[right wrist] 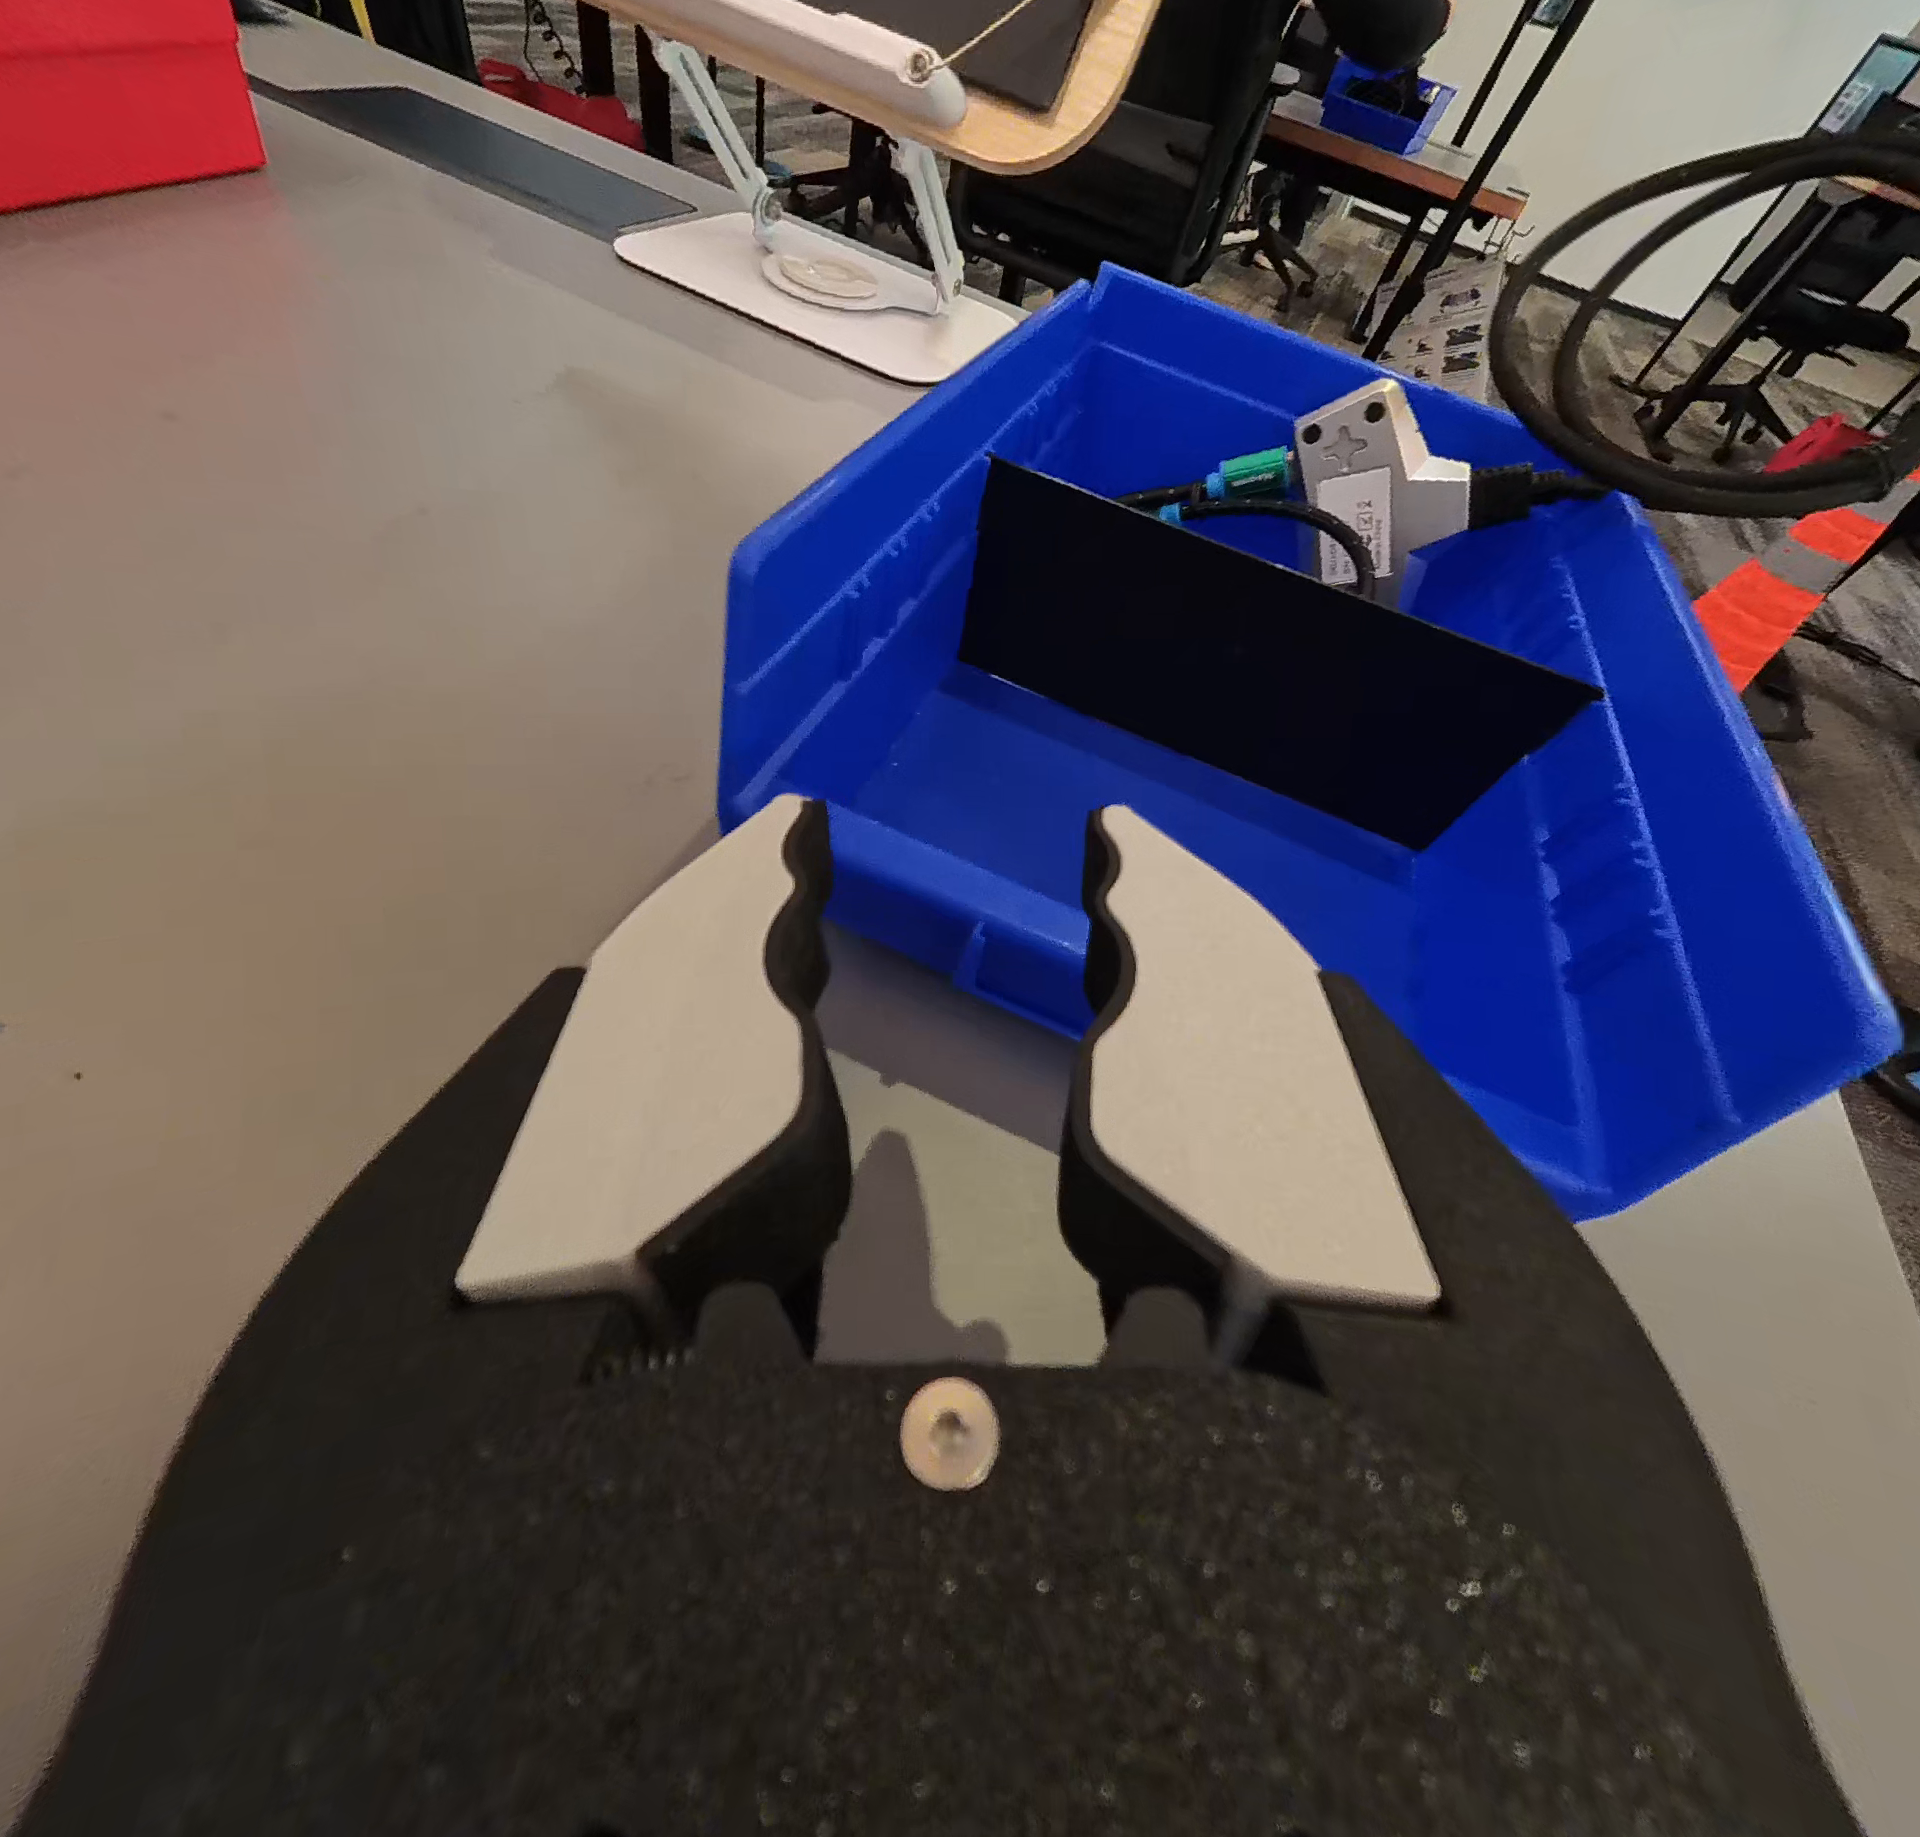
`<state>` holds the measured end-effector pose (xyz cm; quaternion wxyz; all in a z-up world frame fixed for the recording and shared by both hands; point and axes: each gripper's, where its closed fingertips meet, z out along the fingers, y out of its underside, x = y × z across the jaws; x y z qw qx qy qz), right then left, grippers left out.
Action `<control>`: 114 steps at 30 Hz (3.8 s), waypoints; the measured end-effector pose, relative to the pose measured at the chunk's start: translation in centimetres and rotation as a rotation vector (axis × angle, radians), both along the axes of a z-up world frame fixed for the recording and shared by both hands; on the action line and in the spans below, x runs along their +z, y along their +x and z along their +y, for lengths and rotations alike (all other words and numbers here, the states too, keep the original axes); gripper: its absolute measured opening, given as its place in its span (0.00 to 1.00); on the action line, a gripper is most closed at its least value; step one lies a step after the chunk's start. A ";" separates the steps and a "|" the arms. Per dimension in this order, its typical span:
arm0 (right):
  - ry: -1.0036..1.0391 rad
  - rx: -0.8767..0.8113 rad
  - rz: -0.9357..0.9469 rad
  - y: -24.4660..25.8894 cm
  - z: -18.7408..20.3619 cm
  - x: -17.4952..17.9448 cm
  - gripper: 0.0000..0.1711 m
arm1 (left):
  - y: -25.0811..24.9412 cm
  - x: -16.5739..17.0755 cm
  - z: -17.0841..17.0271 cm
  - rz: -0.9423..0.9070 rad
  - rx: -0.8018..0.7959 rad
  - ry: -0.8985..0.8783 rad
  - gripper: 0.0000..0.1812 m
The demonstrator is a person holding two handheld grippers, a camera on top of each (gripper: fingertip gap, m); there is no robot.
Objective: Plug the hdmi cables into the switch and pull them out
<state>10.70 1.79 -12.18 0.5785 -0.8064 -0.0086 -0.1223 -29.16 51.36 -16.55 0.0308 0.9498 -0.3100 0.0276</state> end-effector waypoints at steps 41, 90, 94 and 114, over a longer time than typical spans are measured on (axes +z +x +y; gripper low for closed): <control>0.069 0.606 -0.047 -14.6 10.6 8.6 0.26 | 3.1 21.5 -14.7 -1.135 -0.760 0.214 0.46; -0.132 1.011 -0.317 -20.7 14.5 7.1 0.09 | 16.1 14.3 -34.8 -0.949 -1.248 0.644 0.26; -0.255 0.972 -0.524 -21.5 14.2 5.7 0.09 | 16.6 11.9 -35.4 -0.837 -1.334 0.694 0.17; 0.079 1.013 -0.260 -18.2 11.3 13.5 0.10 | 15.9 13.2 -35.2 -1.190 -1.297 0.734 0.07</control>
